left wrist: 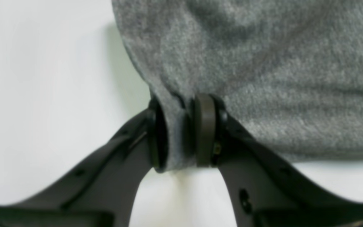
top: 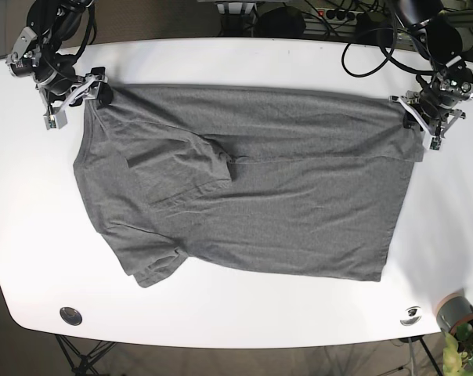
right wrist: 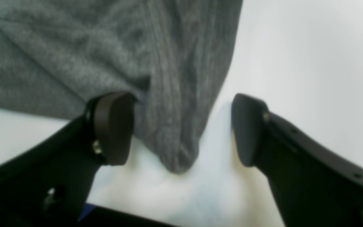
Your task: Fold the T-shirt properly
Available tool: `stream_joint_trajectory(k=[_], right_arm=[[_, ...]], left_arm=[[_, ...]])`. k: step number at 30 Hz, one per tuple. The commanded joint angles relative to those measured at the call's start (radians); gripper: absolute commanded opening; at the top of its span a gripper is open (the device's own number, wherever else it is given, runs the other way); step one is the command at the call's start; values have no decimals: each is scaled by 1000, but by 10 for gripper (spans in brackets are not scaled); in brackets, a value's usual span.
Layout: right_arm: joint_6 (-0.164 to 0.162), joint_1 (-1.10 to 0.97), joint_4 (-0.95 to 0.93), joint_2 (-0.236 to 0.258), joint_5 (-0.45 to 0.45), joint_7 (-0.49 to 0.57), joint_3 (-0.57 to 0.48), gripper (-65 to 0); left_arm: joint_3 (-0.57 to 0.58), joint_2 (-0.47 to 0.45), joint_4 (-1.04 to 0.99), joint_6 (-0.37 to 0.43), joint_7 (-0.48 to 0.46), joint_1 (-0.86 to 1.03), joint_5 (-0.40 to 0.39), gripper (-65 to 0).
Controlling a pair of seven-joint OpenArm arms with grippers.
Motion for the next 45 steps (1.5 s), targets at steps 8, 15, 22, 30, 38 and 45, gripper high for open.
stream_joint_trajectory(k=[8, 15, 22, 30, 38, 45], right_arm=[[2, 0, 9, 13, 9, 2, -11, -601], [2, -45, 42, 49, 9, 2, -3, -602], [2, -121, 108, 73, 8, 2, 0, -602], [2, -176, 118, 85, 8, 5, 0, -602], [2, -189, 119, 85, 8, 5, 0, -484], [2, -192, 213, 78, 8, 5, 32, -181]], left_arm=[[-15, -16, 46, 6, -5, -2, -4, -650], [-30, -10, 158, 6, 7, 84, -5, -650], [-67, -10, 208, 6, 86, 160, -7, -650], [-107, -10, 216, 6, 92, 242, 1, -569], [-105, -10, 219, 6, 92, 262, -7, -347], [-105, -10, 283, 6, 92, 233, -27, -340]])
